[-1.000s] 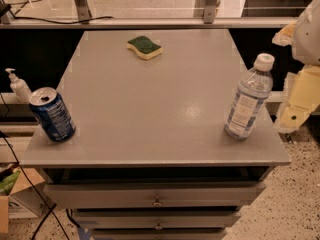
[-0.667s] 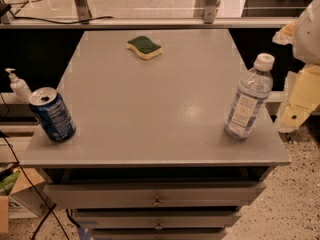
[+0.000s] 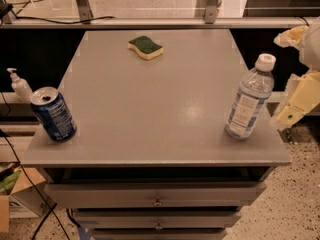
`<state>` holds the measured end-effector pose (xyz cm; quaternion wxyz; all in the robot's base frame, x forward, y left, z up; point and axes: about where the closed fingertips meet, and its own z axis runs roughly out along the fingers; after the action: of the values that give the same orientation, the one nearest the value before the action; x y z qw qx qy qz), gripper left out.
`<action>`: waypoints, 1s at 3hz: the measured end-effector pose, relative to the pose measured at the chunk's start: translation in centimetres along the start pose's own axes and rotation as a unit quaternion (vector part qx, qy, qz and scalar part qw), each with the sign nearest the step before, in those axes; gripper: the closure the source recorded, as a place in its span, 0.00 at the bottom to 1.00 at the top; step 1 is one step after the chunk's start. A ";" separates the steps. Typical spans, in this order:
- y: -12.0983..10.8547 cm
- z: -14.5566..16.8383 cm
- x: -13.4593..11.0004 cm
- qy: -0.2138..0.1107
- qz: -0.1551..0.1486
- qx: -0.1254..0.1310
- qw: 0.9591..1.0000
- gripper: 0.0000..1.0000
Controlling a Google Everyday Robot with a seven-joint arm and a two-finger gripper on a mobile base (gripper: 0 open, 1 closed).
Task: Move blue plastic bottle near pepsi can
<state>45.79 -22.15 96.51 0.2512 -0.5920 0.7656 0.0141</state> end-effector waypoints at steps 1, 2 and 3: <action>-0.9 1.5 1.0 -0.064 0.024 -0.006 0.998 0.00; -1.2 3.3 1.3 -0.110 0.044 -0.032 0.992 0.18; -1.0 4.4 0.5 -0.136 0.047 -0.055 0.988 0.41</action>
Offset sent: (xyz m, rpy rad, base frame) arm 0.0309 -0.0074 -0.0496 0.3705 0.0612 0.0160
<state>48.25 -21.52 92.71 0.3188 -0.5613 0.7493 0.1479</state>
